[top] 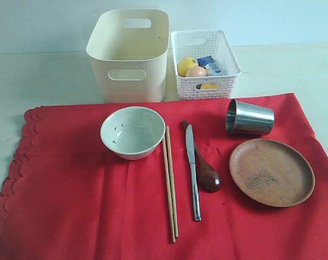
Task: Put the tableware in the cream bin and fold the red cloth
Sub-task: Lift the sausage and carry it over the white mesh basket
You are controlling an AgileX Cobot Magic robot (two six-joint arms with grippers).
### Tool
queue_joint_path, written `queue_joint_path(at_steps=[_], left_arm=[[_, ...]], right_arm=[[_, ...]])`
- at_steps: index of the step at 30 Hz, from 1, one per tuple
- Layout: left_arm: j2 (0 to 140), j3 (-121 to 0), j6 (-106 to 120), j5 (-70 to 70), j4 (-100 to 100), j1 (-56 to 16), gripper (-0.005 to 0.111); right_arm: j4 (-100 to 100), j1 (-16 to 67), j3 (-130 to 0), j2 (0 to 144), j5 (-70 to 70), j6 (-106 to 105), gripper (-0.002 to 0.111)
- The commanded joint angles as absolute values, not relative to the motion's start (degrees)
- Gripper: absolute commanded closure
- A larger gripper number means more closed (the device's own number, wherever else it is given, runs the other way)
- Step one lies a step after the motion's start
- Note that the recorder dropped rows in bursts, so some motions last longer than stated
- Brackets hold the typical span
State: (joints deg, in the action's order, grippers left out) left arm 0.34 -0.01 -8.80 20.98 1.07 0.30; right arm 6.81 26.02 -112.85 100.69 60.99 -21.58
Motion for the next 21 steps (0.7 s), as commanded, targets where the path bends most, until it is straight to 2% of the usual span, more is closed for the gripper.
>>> queue_joint_path(at_steps=[1,4,11,21], left_arm=[[0.00,0.00,-8.95,20.55,1.11,0.06,0.107],[0.00,0.00,-8.95,20.55,1.11,0.06,0.107],[0.00,0.00,-8.95,20.55,1.11,0.06,0.107],[0.00,0.00,-8.95,20.66,1.11,0.06,0.107]], right_arm=[[13.14,20.45,-112.89,100.24,58.74,-24.52,0.108],[17.71,15.66,-112.89,101.58,57.99,-25.89,0.108],[24.25,10.31,-112.89,107.53,53.98,-28.44,0.108],[26.83,9.96,-112.89,120.89,42.20,-28.87,0.108]])
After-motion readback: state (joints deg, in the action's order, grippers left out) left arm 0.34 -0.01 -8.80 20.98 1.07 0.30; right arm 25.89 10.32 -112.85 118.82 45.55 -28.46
